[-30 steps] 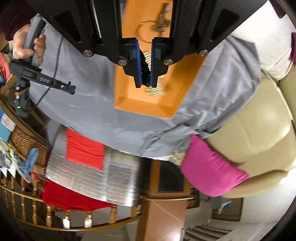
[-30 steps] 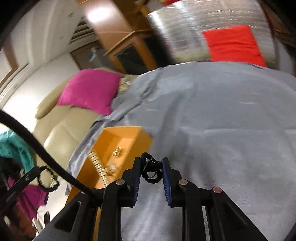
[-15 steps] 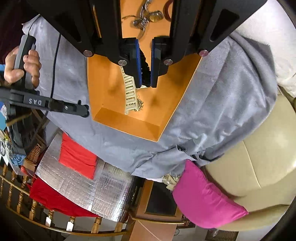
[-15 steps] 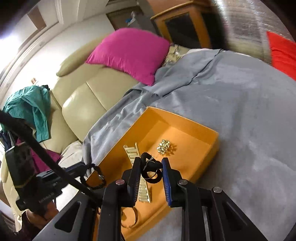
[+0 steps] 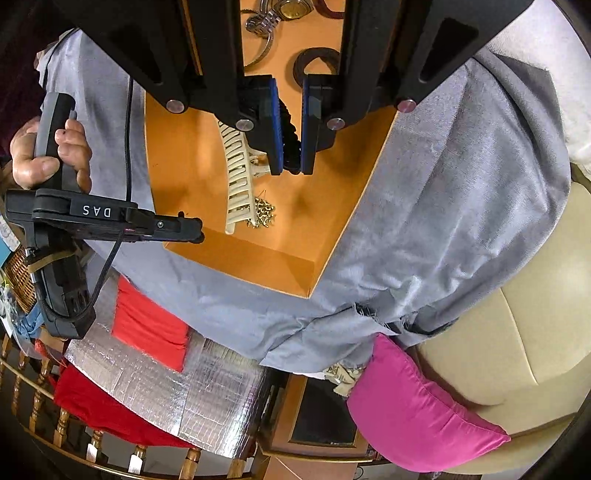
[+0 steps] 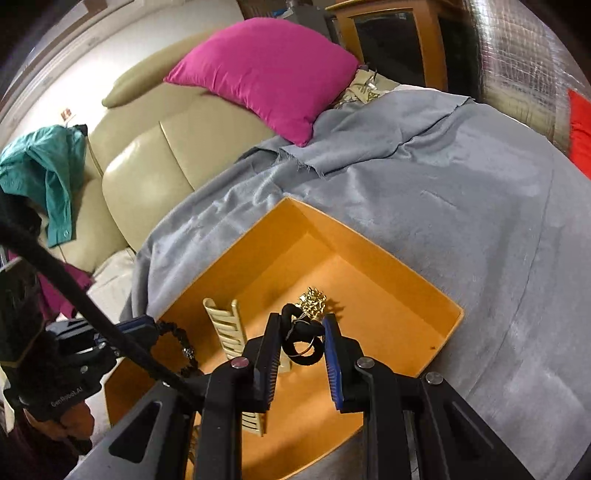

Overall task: Organize jewelry
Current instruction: 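Carry the scrunchie and black ring over the orange box, then open both tools to drop the scrunchie and ring into the box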

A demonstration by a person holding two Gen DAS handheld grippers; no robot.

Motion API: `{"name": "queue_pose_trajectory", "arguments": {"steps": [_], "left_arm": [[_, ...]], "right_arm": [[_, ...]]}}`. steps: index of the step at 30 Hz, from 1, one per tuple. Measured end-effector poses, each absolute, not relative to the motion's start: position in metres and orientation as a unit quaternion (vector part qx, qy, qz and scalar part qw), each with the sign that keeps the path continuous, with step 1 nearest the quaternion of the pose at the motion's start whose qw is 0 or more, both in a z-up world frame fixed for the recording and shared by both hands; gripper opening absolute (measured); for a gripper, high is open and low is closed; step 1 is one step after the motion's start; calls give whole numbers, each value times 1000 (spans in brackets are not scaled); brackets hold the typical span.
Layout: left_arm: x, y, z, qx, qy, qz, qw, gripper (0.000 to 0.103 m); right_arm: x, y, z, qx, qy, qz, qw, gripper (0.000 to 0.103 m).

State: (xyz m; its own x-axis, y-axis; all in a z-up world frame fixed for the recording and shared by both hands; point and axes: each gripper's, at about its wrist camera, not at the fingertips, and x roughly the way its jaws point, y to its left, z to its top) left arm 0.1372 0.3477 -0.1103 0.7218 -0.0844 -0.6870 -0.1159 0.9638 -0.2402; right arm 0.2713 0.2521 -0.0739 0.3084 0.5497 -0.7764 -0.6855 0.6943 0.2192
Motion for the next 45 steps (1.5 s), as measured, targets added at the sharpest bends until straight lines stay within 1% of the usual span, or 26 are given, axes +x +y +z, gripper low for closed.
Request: {"name": "queue_pose_trajectory", "arguments": {"steps": [14,21,23,28,30,32,34,35,36,38,43,45], "left_arm": [[157,345,-133,-128,403,23,906,10],[162,345,-144,-125,421,29,898,10],[164,345,-146,-125,426,31,895,10],[166,348,-150,-121,434,42,892,10],[166,350,-151,-122,438,43,890,10],[166,352,-151,-125,442,41,887,20],[164,353,-151,-123,442,48,887,44],[163,354,-149,-122,440,54,888,49],[162,355,-148,-121,438,56,889,51],[159,355,-144,-120,437,57,890,52],[146,348,-126,-96,424,74,898,64],[138,342,-116,-85,415,81,902,67]], "right_arm": [[270,273,-99,-190,461,386,776,24],[271,276,-111,-219,471,376,768,24],[272,278,-114,-224,474,371,766,26],[276,277,-116,-226,481,364,765,27],[276,277,-115,-226,482,363,765,32],[276,277,-114,-222,483,364,765,36],[276,275,-112,-214,480,364,769,43],[275,274,-110,-211,478,363,771,49],[275,272,-107,-206,474,362,775,50],[275,267,-102,-193,473,362,780,50],[269,248,-81,-159,456,357,800,50],[262,239,-72,-142,451,355,807,50]]}}
